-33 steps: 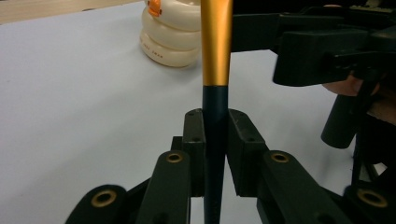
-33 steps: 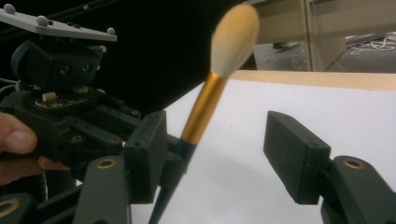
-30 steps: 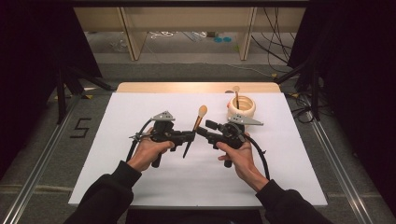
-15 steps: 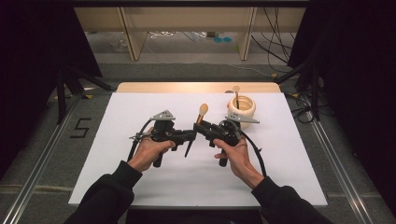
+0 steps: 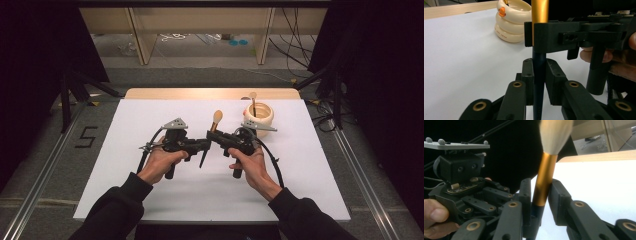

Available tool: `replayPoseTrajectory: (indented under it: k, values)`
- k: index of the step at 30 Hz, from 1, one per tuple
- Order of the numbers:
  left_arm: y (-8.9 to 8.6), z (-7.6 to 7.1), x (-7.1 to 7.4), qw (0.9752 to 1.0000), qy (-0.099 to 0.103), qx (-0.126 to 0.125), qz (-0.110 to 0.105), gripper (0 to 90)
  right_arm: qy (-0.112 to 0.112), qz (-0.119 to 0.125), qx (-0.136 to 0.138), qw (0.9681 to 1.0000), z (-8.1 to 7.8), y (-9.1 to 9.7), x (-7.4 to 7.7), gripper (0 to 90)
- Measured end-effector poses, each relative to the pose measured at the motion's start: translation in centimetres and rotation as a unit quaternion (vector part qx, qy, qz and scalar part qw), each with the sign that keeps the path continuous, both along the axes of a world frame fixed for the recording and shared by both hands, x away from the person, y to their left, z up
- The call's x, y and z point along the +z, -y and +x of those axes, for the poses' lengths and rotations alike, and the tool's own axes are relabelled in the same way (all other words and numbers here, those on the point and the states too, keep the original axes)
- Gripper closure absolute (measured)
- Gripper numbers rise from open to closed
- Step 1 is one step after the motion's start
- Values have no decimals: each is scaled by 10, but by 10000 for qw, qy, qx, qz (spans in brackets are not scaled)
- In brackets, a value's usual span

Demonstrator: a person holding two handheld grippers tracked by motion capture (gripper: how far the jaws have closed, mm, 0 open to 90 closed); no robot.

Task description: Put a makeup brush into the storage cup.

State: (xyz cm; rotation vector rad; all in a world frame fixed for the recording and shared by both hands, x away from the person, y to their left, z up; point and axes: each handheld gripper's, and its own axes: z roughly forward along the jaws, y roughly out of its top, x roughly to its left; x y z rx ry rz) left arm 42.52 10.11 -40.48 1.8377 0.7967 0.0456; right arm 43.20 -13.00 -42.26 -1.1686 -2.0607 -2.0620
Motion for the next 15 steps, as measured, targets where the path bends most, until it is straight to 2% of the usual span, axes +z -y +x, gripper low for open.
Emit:
replayPoseTrajectory:
  k: [6,12,13,15]
  values:
    - [1,-1,0,10000,37,-11,0,783,-5,81,55,10000,0,0,0,780]
    - [2,-1,-1,10000,25,-52,-23,775,41,24,75,10000,-2,0,2,782]
    - [2,-1,-1,10000,36,-49,-14,759,85,-15,73,9999,-2,0,2,782]
    - [4,-2,-2,9999,51,-127,63,670,172,-106,78,9998,-2,0,3,783]
